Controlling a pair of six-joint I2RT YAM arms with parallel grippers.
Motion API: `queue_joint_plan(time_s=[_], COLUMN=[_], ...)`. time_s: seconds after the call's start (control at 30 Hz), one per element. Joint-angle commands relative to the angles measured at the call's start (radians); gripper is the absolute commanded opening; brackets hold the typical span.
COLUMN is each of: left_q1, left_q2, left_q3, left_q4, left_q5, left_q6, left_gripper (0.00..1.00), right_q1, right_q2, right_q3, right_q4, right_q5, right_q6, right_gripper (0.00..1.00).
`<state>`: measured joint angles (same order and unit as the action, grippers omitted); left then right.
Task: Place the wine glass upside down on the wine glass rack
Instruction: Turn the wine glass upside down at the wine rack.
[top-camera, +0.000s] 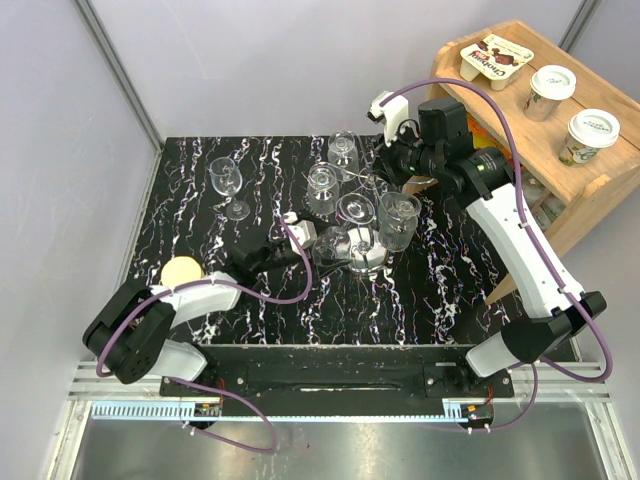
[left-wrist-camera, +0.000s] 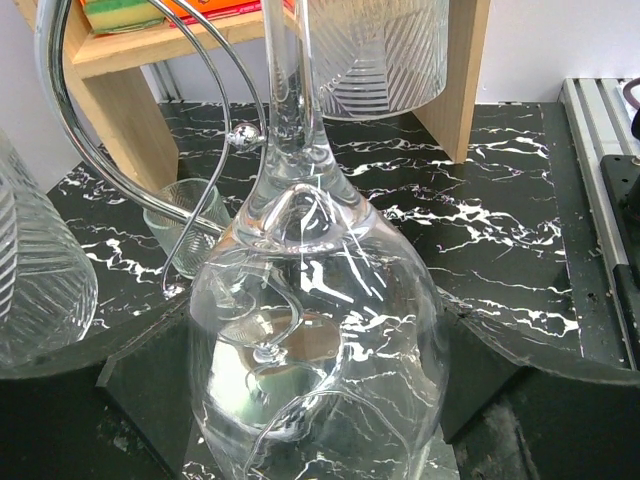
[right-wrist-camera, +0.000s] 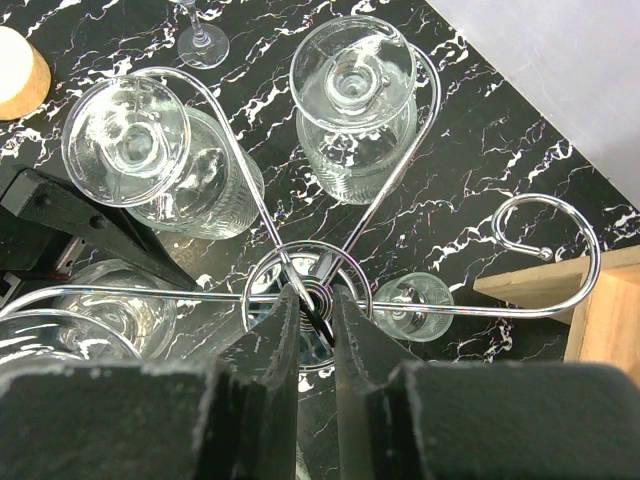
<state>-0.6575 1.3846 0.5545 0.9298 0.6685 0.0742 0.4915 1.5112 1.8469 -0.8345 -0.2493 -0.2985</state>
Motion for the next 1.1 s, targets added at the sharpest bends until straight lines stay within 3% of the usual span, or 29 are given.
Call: queue_joint_plan(time_s=[0.0, 0.07, 0.3, 0.63, 0.77, 0.83, 0.97, 1.07], left_q1=[0.006, 0.006, 0.006, 0.006, 0.022, 0.039, 0.042, 0.047], left_q2=[-0.048, -0.05, -0.061, -0.111, -0.211, -0.248, -0.271, -0.309], left_q3=[0.038, 0.038, 0.05, 0.064, 0.09, 0.154, 0.332, 0.39], left_q4=[-0.02, -0.028, -0.072, -0.187, -0.388, -0.567, -1.038, -1.233], left_q5=[-0.009, -0.013, -0.029, -0.017, -0.009, 0.003, -0.024, -0.061], left_q6=[0.045, 0.045, 0.055, 0.119, 0.222, 0.265, 0.416, 0.499], left_gripper=[0.65, 0.75, 0.98, 0.99, 0.99, 0.99, 0.99, 0.99], right_q1=[-0.001, -0.001, -0.001, -0.001, 0.001, 0.001, -0.001, -0.001], right_q2=[-0.051, -0.049, -0.048, -0.049, -0.052, -0.051, -0.045, -0.037], right_q3=[0.009, 0.011, 0.002, 0.002, 0.002, 0.005, 0.011, 0.017], right_q4=[0.005, 0.005, 0.006, -0.003, -0.015, -0.029, -0.057, -0.069], right_q5=[0.028, 0.027, 0.027, 0.039, 0.038, 0.041, 0.012, -0.021], right_q6=[0.001, 0.002, 0.001, -0.013, -0.022, -0.031, -0.05, -0.059], right_gripper=[0.0, 0.0, 0.0, 0.0, 0.0, 0.01, 0.09, 0.2])
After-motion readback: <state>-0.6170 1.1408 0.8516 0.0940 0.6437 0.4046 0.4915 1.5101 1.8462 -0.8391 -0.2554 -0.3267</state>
